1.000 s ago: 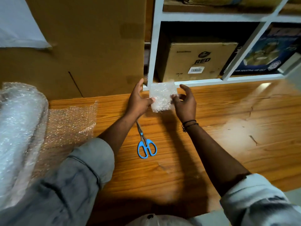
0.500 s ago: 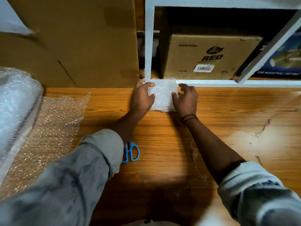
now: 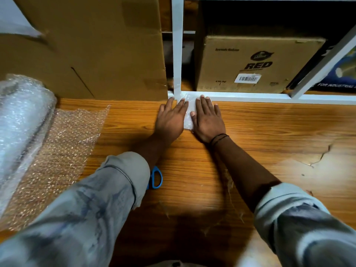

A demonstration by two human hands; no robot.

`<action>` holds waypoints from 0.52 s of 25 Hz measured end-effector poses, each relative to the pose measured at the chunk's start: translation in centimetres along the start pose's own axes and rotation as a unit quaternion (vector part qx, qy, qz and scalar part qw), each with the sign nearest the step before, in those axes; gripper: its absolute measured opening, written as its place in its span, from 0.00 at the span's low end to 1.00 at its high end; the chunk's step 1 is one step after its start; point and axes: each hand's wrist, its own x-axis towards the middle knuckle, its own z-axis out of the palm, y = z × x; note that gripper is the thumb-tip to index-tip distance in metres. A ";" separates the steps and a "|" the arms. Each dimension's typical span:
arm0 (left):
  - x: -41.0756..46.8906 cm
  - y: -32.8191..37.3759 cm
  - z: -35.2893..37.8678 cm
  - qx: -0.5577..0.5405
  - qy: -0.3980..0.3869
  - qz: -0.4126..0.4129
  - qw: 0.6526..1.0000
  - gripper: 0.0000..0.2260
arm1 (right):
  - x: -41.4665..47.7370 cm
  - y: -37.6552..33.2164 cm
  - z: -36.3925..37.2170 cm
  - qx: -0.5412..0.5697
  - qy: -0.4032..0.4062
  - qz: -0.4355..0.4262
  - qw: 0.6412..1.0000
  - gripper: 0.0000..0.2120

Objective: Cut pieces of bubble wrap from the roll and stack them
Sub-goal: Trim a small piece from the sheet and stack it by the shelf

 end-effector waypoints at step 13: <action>-0.3 0.6 0.3 -0.014 -0.071 -0.030 0.997 0.27 | -0.4 0.3 0.5 -0.006 -0.038 0.012 0.999 0.31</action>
